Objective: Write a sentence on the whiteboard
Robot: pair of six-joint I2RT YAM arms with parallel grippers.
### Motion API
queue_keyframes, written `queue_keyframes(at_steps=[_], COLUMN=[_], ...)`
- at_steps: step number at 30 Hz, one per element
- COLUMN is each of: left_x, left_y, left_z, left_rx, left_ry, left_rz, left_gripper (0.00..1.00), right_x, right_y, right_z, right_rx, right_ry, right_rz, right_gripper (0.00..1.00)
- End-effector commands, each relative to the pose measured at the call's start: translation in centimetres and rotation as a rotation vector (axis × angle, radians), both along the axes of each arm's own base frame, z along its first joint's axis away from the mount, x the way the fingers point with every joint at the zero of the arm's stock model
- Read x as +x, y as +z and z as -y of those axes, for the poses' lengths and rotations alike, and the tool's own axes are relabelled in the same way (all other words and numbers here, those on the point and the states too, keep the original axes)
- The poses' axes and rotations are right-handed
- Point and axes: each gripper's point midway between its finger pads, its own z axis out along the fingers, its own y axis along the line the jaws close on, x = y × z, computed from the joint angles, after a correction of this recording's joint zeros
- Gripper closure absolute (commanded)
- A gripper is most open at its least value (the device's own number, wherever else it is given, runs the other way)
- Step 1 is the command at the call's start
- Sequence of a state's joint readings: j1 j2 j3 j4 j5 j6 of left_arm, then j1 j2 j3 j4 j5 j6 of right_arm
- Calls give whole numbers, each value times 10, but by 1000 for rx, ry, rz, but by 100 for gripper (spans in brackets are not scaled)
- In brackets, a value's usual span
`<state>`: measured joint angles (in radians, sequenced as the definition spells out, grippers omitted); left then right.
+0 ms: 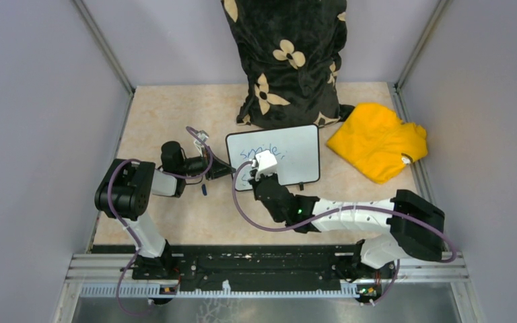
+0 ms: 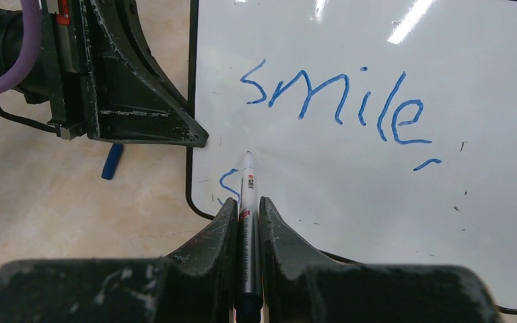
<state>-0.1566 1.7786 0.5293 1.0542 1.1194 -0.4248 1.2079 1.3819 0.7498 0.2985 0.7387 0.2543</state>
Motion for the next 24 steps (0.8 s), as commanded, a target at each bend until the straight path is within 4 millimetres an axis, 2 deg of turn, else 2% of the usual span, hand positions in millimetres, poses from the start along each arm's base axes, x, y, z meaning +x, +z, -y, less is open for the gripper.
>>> queue_keyframes(at_steps=[1, 24], left_x=[-1, 0], left_y=[-9, -9], left_z=[4, 4], left_rx=[15, 14], left_ry=[-8, -9], left_rz=[-32, -35], left_gripper=[100, 100], right_x=[6, 3], right_y=[6, -30], right_z=[-1, 11], right_rx=[36, -14], right_ry=[-15, -41], right_rz=[7, -57], right_gripper=[100, 100])
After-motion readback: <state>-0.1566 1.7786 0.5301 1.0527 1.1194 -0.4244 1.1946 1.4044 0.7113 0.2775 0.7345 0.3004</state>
